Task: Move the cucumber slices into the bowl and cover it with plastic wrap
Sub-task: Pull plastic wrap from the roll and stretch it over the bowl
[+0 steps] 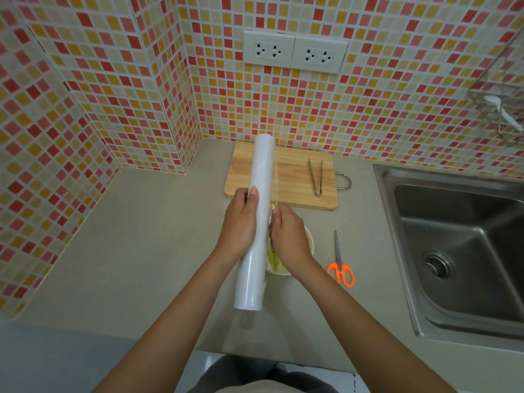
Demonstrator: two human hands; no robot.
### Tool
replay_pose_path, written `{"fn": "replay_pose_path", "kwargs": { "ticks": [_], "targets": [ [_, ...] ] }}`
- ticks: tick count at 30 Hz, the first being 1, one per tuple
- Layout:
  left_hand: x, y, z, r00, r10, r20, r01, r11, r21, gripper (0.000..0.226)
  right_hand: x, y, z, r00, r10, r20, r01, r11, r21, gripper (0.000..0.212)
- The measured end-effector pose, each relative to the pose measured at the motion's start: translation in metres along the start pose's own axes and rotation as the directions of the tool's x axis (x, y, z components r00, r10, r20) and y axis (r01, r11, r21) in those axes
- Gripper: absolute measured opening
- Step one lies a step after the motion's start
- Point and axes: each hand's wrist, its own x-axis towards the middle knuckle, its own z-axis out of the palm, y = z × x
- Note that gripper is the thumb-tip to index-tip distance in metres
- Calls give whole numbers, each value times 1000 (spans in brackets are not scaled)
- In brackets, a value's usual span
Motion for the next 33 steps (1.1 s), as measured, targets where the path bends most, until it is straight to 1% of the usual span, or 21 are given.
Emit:
{"fn": "replay_pose_path", "kwargs": {
  "ticks": [4,5,6,9,10,11,13,15,16,19,21,22,24,27,28,31,32,33],
  "targets": [
    [4,0,-1,1000,20,-10,-20,1000,13,37,-2,0,-1,997,70,35,-75,984,164,35],
    [4,0,-1,1000,21,-15,-20,1000,21,36,-5,-1,0,995,82,49,-89,979,181,36],
    [5,0,-1,1000,20,-25,-19,999,27,35,-8,-1,2,995,80,62,-89,982,169,36],
    [10,1,-4,999,11,-48,-9,999,45,35,-13,1,6,997,19,75,-22,999,32,32],
    [12,2,-6,999,5,-49,-3,999,43,36,-12,3,5,997,20,69,-21,1000,7,32],
    [13,2,-7,999,1,-45,1,999,37,36,-9,3,3,998,34,62,-35,999,13,31],
    [16,4,-8,999,5,-34,-4,1000,19,37,-9,1,-2,997,64,49,-68,993,94,30],
    [19,6,-8,999,14,-37,-14,1000,10,37,-17,-1,-1,995,85,56,-92,985,148,37],
    [21,6,-8,999,17,-47,-16,1000,6,37,-24,-2,0,994,85,67,-94,986,141,39],
    [28,8,-9,996,32,-81,-30,999,28,37,-40,0,8,994,26,108,-27,1000,5,38],
    [33,7,-10,995,24,-93,-21,999,38,38,-37,1,8,996,-8,87,19,992,-127,39],
    [35,7,-10,995,6,-97,-4,1000,19,39,-34,2,6,997,-8,76,20,987,-160,40],
    [39,7,-11,995,-24,-98,23,1000,-15,40,-30,4,3,998,1,60,6,992,-125,40],
    [43,8,-9,995,-23,-97,24,1000,14,40,-36,8,4,999,14,47,-16,999,39,36],
    [44,9,-8,995,-21,-100,23,1000,15,40,-41,9,6,998,5,57,-7,999,40,36],
    [47,10,-9,993,-36,-112,35,999,-13,41,-51,15,11,997,-44,71,48,997,-56,37],
    [48,9,-11,992,-52,-114,48,998,-35,42,-52,18,10,998,-37,59,39,998,-39,37],
    [48,8,-12,991,-70,-113,63,996,-64,42,-51,19,8,999,-13,49,13,1000,17,36]
  ]
}}
